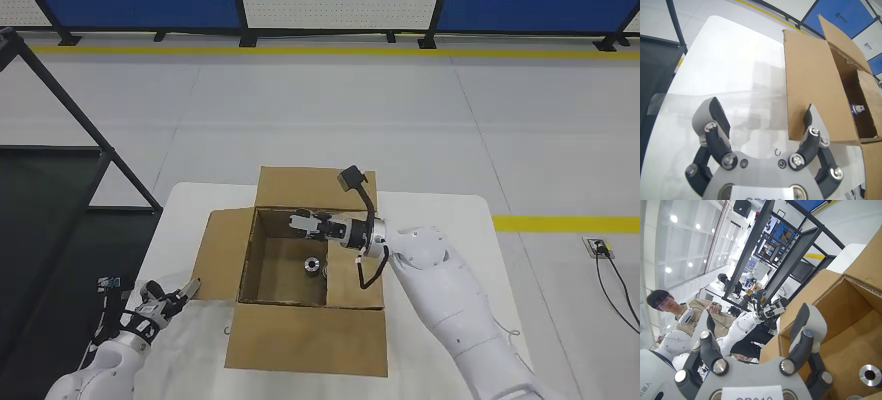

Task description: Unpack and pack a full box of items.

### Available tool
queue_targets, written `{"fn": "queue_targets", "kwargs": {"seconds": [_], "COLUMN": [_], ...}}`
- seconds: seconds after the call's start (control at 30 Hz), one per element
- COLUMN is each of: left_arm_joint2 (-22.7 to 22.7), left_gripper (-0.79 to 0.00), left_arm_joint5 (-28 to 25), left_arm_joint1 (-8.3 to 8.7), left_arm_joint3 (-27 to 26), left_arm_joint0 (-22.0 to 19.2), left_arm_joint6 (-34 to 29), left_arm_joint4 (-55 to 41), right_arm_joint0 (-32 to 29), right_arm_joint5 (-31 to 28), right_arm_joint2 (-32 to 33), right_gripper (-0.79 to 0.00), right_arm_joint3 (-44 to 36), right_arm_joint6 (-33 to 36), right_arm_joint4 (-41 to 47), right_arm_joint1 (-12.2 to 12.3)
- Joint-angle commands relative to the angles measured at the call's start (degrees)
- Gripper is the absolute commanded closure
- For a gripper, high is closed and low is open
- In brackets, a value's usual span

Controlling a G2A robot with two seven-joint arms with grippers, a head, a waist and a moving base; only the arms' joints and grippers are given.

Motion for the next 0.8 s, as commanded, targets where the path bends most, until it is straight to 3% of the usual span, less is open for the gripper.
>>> {"fn": "queue_targets", "kwargs": {"seconds": [0.0,0.4,0.77], "left_arm_joint2": [0.11,-1.13,-4.85], "left_gripper": [-0.785,-0.785,-0.785], "left_arm_joint5": [-0.09,-0.66,-1.9], "left_arm_joint1": [-0.01,0.06,0.07], "left_arm_joint3": [0.55,-0.11,-9.36], "left_arm_joint0": [-0.01,1.02,7.0], "left_arm_joint6": [-0.01,1.06,4.54], "left_arm_joint4": [-0.1,-0.79,-0.82], "right_arm_joint0": [-0.33,-1.6,-2.55], "right_arm_joint5": [0.28,1.47,1.88], "right_arm_joint2": [0.07,-0.06,-0.02], "right_gripper": [-0.785,-0.785,-0.785], "right_arm_joint3": [-0.62,-3.51,-5.39], "right_arm_joint6": [-0.17,-1.02,-1.79], "right_arm_joint4": [-0.17,-0.81,-1.14], "right_arm_joint1": [0.16,0.92,1.6]}}
